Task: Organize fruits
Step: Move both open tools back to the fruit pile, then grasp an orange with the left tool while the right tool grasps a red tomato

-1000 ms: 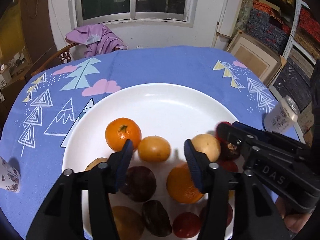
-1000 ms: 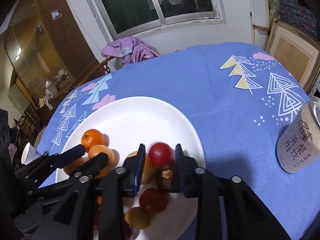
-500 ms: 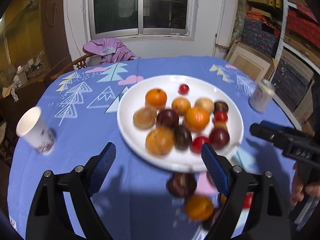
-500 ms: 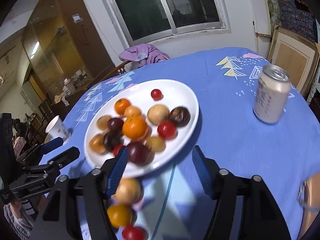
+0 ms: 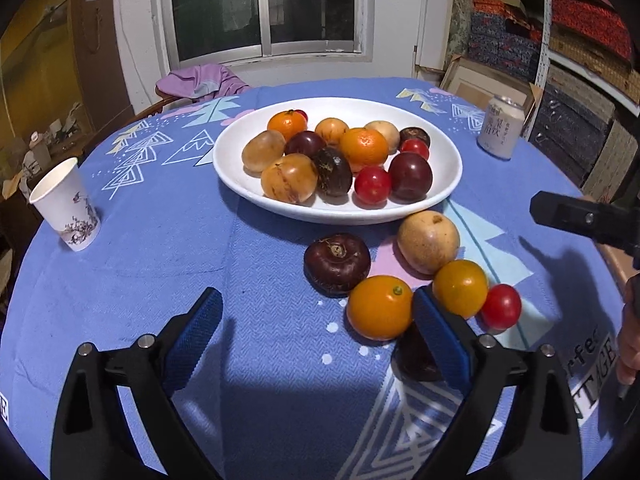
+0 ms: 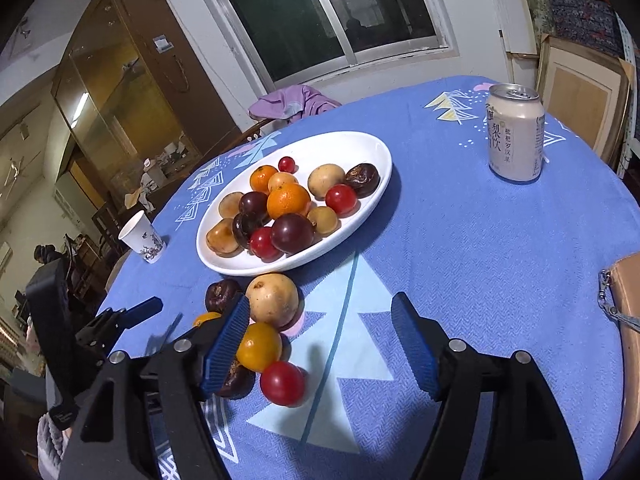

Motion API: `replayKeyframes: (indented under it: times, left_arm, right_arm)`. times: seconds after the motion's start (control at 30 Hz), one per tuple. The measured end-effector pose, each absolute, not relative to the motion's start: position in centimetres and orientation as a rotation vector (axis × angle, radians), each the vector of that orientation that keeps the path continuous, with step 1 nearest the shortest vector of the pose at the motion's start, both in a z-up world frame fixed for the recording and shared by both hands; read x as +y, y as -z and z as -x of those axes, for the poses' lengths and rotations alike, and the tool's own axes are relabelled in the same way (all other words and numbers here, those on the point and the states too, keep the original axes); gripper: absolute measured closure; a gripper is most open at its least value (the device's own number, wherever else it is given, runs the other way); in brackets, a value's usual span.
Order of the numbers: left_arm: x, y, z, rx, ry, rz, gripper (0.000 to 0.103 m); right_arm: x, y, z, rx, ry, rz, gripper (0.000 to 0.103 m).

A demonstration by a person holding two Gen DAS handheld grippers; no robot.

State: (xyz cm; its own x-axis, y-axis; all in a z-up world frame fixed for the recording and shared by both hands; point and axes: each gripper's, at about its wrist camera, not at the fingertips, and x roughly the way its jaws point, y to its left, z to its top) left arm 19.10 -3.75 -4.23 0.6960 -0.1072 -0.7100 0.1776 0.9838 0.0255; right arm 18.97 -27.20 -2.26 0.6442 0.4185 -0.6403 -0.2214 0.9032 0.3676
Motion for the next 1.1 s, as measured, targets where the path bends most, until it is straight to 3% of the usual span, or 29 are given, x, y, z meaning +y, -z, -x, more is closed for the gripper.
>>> replayKeyframes:
  times: [0.47,0.83,0.9,0.93,1.1]
  left_arm:
    - [0.0,3.5,-18.3,0.770,0.081,-0.075,0.007]
    - [-2.4,4.5,-17.7,0.780,0.142,-0.155,0.008]
    - [-2.3,4.9,-17.8,0.814,0.166,-0.138,0.026]
    - [-2.3,5.2,-17.8,0.836,0.181,-0.132,0.030]
    - [-2.5,5.4,-16.6,0.842,0.212,-0.132,0.035]
  right_arm:
    - [-26.2,2.2,-18.2,0.780,-0.363,-0.193,0.028]
    - [-25.8,1.8,-17.7,0.767,-0.377,-0.160,0.028]
    - [-25.8,1.9,-17.7,0.769,-0.375,-0.157,0.028]
    - [-25.8,1.9,-17.7,0.771,-0.374,-0.157,0.028]
    - [-25.9,2.0,-17.8,0.777,-0.378,-0.157,0.028]
